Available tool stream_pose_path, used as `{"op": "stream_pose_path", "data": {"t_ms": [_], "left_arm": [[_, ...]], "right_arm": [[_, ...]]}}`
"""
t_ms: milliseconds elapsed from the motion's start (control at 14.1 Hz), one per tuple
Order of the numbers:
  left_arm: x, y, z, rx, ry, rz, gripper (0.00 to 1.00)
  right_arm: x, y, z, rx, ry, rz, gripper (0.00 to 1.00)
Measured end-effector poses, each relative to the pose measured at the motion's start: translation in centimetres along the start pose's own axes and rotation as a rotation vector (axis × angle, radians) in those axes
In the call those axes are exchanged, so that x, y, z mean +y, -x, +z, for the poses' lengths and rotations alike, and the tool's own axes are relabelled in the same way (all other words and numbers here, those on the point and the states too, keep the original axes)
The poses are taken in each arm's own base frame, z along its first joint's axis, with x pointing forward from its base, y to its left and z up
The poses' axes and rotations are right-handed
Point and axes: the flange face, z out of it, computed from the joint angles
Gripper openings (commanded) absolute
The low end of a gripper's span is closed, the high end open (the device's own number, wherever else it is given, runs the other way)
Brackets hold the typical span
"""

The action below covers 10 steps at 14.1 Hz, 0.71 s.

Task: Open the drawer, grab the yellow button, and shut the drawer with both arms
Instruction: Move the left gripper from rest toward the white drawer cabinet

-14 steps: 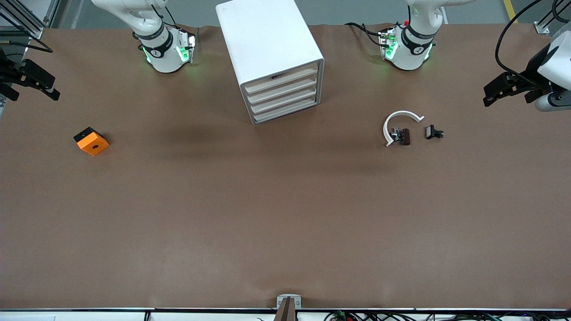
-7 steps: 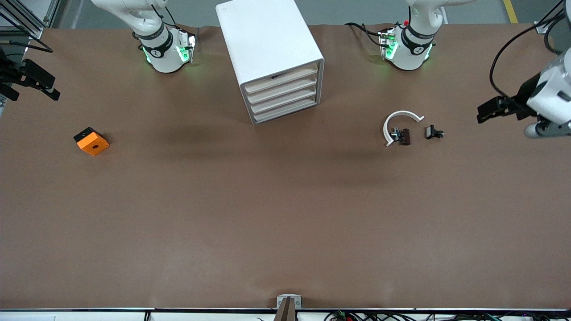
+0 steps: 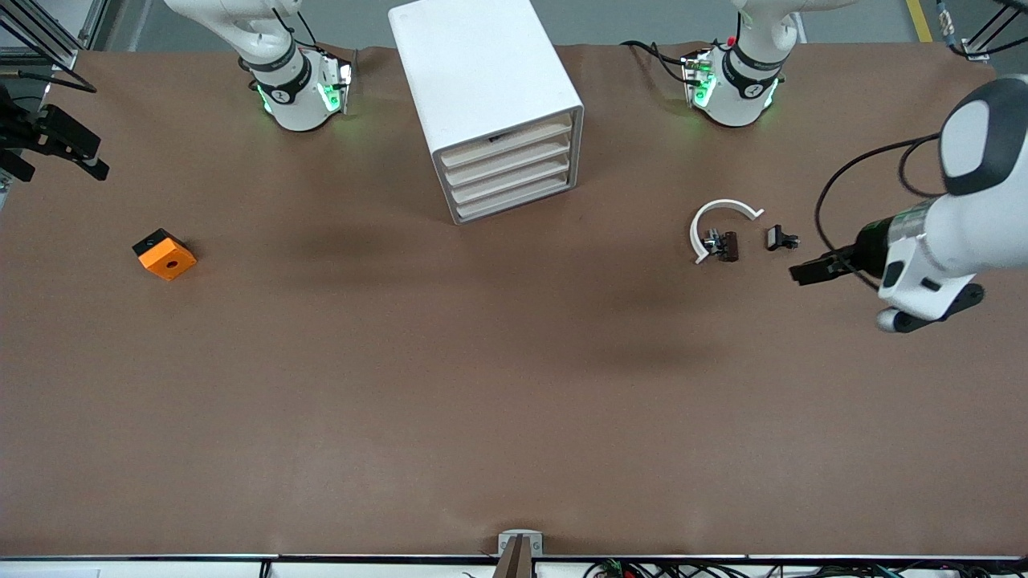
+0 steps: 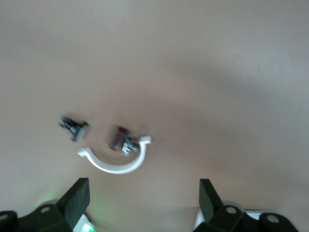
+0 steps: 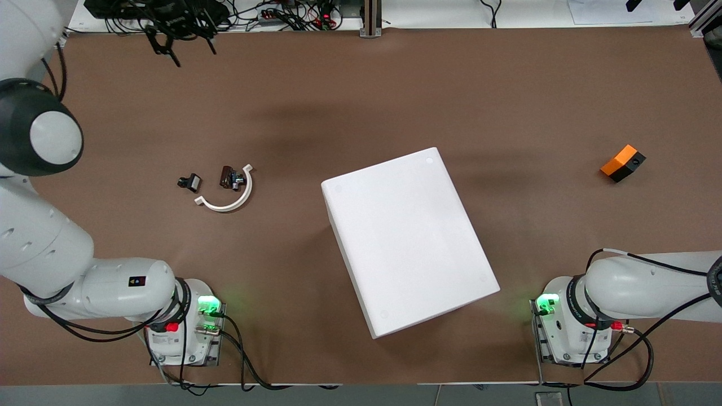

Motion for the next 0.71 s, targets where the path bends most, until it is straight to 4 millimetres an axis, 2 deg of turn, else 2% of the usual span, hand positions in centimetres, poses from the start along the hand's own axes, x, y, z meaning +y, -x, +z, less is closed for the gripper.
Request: {"op": "stream_pose_path", "data": {"t_ms": [213, 427, 711], "left_arm": [[4.8, -0.3, 4.4, -0.044, -0.029, -0.164, 1.00], [9.8, 0.2, 8.6, -0.063, -0.069, -0.308, 1.00], [14.1, 1.5, 13.3, -0.163, -0.060, -0.537, 1.00]], "right_arm": [[-0.4, -0.3, 0.1, 0.000, 0.001, -0.007, 1.00], [-1.3, -0.8, 0.5, -0.007, 0.001, -0.025, 1.00], [-3.1, -1.5, 0.9, -0.012, 0.024, -0.009, 1.00]]}}
